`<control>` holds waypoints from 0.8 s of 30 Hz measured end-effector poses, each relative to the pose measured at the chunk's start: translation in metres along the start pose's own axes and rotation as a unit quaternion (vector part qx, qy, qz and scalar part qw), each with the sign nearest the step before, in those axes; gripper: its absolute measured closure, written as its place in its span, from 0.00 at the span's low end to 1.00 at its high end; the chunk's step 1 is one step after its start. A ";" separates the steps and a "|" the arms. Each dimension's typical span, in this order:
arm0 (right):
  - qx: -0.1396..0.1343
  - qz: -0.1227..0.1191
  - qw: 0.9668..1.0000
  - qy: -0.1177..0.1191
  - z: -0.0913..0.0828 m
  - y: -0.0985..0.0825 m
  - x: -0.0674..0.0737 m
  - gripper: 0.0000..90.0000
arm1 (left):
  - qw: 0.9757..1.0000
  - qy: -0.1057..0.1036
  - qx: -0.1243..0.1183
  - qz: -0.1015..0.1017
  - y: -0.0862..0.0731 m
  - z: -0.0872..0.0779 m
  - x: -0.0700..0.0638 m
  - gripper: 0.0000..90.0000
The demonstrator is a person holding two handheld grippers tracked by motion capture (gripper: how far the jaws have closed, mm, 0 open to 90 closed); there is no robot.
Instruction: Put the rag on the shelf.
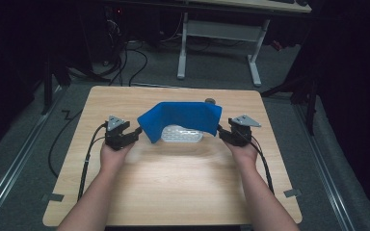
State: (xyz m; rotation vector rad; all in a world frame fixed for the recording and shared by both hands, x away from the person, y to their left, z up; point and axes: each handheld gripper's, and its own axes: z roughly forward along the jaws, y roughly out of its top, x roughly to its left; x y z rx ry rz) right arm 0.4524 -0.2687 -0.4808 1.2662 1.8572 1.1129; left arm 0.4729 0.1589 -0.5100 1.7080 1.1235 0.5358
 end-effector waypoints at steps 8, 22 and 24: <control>-0.001 -0.009 1.000 0.009 -0.010 -0.001 0.006 0.44 | 1.000 -0.001 0.003 0.002 -0.010 -0.013 -0.001 0.43; -0.013 -0.025 0.999 0.021 -0.041 -0.008 0.014 0.43 | 1.000 -0.012 0.000 -0.004 -0.025 -0.042 -0.004 0.42; -0.012 -0.026 0.999 0.022 -0.043 -0.009 0.015 0.43 | 1.000 -0.014 0.010 0.003 -0.026 -0.046 -0.007 0.42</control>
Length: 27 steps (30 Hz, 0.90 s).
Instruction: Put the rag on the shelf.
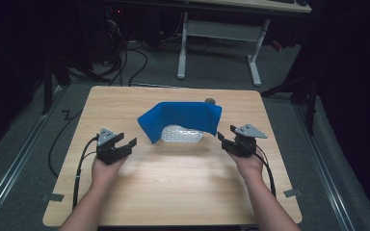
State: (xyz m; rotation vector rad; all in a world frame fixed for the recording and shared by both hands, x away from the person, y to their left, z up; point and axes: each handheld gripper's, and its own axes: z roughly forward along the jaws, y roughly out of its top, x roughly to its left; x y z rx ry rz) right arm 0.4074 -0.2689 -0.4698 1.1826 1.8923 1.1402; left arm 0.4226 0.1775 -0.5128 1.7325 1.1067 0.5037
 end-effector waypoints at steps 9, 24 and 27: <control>-0.008 -0.019 1.000 0.020 -0.028 -0.011 0.021 0.43 | 1.000 -0.022 -0.003 0.002 -0.011 -0.028 -0.015 0.40; 0.017 -0.031 0.997 0.065 -0.061 -0.050 0.066 0.41 | 0.996 -0.073 0.044 0.020 -0.064 -0.070 -0.078 0.36; 0.019 -0.020 0.997 0.072 -0.075 -0.072 0.079 0.42 | 0.993 -0.076 0.072 0.057 -0.073 -0.073 -0.096 0.36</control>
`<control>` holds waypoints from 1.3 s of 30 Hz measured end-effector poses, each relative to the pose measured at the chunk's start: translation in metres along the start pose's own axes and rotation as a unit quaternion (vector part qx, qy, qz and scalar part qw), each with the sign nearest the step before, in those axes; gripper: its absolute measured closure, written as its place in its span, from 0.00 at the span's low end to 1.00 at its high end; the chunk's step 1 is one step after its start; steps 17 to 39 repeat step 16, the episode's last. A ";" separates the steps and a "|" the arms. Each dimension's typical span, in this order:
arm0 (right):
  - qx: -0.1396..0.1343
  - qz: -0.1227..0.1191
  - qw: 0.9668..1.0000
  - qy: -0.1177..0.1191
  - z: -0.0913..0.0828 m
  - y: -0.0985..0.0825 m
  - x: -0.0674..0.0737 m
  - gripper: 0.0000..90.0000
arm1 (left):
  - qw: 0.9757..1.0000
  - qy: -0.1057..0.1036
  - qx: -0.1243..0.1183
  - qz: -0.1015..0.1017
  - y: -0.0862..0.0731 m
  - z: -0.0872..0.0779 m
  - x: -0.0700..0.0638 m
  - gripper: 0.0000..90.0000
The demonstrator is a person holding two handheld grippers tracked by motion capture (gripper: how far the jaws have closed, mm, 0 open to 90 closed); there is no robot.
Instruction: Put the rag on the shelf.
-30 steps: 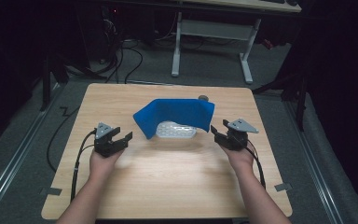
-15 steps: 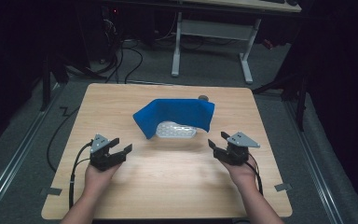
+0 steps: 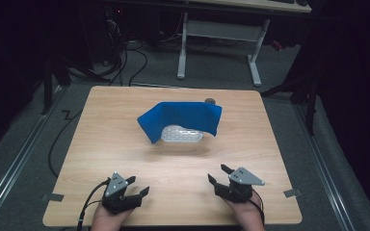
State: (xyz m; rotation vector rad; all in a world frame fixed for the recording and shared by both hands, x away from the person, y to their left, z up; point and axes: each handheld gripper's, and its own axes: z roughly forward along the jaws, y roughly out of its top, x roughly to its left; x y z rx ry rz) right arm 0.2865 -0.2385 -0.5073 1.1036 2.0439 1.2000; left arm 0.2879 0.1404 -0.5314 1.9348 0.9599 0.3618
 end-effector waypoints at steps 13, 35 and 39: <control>0.039 -0.045 0.998 0.018 0.013 -0.007 0.004 0.39 | 1.000 0.004 0.004 -0.001 0.004 0.004 0.006 0.35; 0.039 -0.036 0.998 0.018 0.012 -0.007 0.000 0.39 | 1.000 0.004 0.000 -0.011 0.004 0.003 0.009 0.35; 0.039 -0.036 0.998 0.018 0.012 -0.007 0.000 0.39 | 1.000 0.004 0.000 -0.011 0.004 0.003 0.009 0.35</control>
